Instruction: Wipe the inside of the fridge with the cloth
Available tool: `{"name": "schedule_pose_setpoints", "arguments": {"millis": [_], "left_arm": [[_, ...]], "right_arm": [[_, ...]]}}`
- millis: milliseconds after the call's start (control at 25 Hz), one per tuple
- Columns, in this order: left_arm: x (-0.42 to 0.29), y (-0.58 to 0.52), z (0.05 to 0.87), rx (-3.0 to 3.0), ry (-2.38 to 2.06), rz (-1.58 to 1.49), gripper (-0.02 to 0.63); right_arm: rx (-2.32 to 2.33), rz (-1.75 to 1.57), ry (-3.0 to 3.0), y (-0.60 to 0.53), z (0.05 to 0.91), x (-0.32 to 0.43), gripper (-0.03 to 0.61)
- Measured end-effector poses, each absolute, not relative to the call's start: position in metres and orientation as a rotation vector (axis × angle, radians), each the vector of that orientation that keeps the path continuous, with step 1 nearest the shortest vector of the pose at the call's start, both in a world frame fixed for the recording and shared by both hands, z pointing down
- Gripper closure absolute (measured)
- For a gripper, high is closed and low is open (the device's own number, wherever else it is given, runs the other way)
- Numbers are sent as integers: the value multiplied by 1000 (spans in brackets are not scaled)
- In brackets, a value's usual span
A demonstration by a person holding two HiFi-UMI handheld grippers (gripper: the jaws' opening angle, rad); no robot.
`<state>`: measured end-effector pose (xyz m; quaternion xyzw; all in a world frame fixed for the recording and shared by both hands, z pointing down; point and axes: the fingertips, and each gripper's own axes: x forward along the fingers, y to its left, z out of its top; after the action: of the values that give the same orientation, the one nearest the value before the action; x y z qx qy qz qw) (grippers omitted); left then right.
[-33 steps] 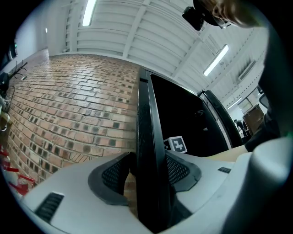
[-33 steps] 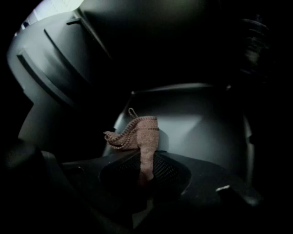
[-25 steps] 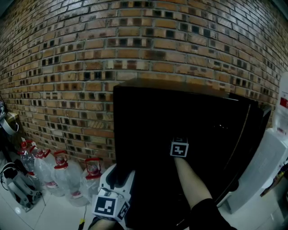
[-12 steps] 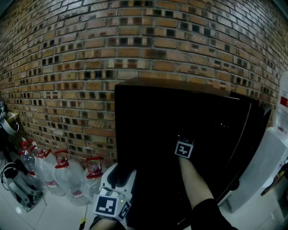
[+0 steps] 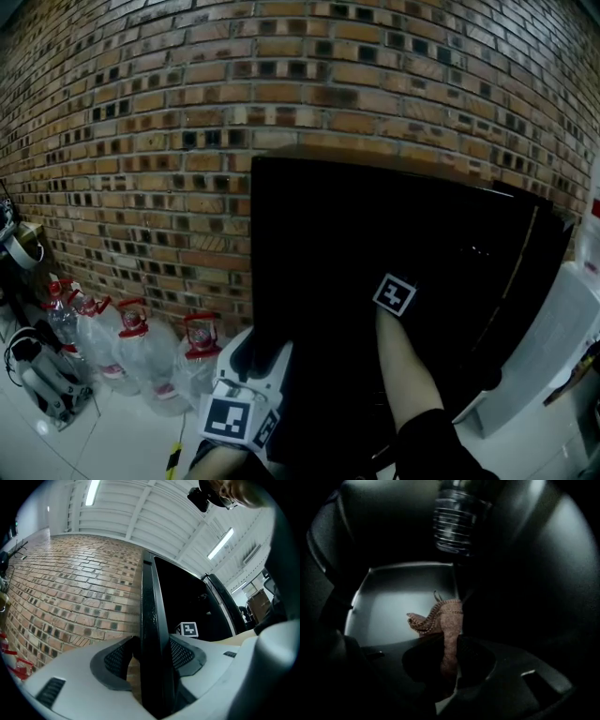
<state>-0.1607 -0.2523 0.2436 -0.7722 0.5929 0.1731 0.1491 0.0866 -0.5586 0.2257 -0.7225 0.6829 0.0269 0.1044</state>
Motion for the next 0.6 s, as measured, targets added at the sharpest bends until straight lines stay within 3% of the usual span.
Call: {"name": "schedule_pose_setpoints", "arguments": {"millis": [240, 600], "left_arm": [[-161, -252, 245, -2225, 1701, 505, 388], [-158, -254, 245, -2234, 1702, 480, 387]], "right_arm": [[-2014, 94, 2103, -548, 235, 74, 505], [-1386, 231, 2646, -515, 270, -71, 505]]}}
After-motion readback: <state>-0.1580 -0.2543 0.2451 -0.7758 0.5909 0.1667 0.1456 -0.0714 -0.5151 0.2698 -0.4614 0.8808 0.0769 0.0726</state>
